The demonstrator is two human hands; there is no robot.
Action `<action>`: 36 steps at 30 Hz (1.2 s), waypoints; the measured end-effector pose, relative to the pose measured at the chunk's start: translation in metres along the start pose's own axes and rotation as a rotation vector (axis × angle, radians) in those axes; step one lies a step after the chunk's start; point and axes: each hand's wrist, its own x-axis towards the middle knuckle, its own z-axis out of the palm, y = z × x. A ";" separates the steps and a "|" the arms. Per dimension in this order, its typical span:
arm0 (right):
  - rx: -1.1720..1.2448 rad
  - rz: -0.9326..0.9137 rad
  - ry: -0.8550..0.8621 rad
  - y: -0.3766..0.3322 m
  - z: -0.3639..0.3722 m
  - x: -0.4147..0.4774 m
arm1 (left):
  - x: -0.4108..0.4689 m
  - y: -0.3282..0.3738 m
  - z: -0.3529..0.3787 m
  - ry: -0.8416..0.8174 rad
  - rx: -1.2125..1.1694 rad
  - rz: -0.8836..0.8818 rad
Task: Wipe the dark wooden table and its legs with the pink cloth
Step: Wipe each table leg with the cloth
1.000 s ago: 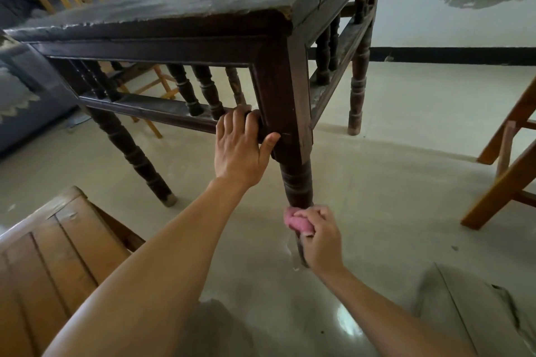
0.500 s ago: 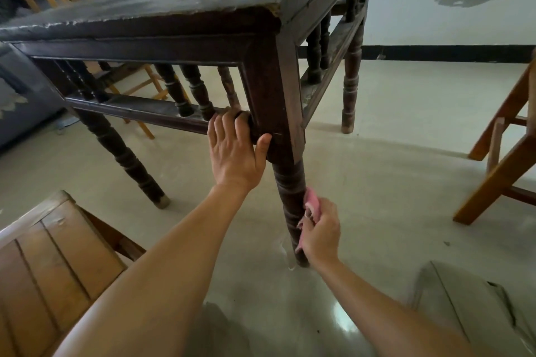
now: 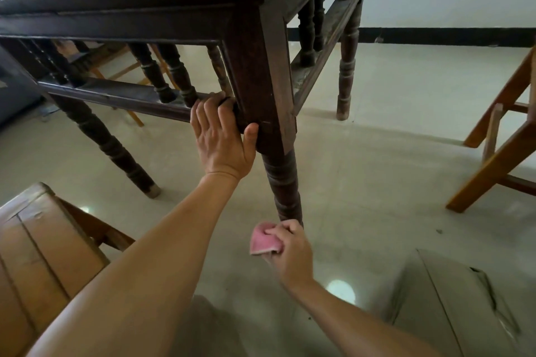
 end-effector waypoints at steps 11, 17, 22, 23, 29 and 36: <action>-0.099 0.327 0.240 0.064 -0.070 0.059 | 0.001 0.002 -0.001 -0.005 -0.004 -0.001; -0.023 0.132 0.254 0.023 -0.039 0.052 | -0.001 0.002 0.000 0.001 -0.008 0.001; -0.103 -0.062 0.063 0.011 -0.003 0.011 | 0.000 0.001 -0.002 0.002 -0.002 0.001; -0.111 -0.067 0.062 0.006 -0.002 0.014 | 0.000 0.002 -0.001 0.000 -0.001 0.003; -0.123 -0.118 0.162 0.007 -0.032 0.043 | 0.000 0.002 -0.003 -0.016 -0.001 -0.008; -0.124 0.323 0.293 0.055 -0.068 0.065 | -0.001 0.002 -0.002 -0.014 0.004 -0.007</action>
